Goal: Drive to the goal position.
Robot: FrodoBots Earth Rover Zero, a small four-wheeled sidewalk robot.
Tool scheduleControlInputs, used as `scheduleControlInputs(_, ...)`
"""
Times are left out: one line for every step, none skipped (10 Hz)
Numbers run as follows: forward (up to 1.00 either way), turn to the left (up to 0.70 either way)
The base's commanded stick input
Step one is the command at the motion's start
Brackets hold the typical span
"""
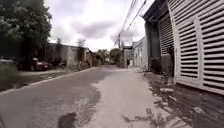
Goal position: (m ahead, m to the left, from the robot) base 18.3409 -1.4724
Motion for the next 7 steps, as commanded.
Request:
scheduleControlInputs(0.50,0.00)
scheduleControlInputs(0.50,0.00)
scheduleControlInputs(0.50,0.00)
scheduleControlInputs(0.50,0.00)
scheduleControlInputs(0.50,0.00)
scheduleControlInputs(0.50,0.00)
scheduleControlInputs(0.50,0.00)
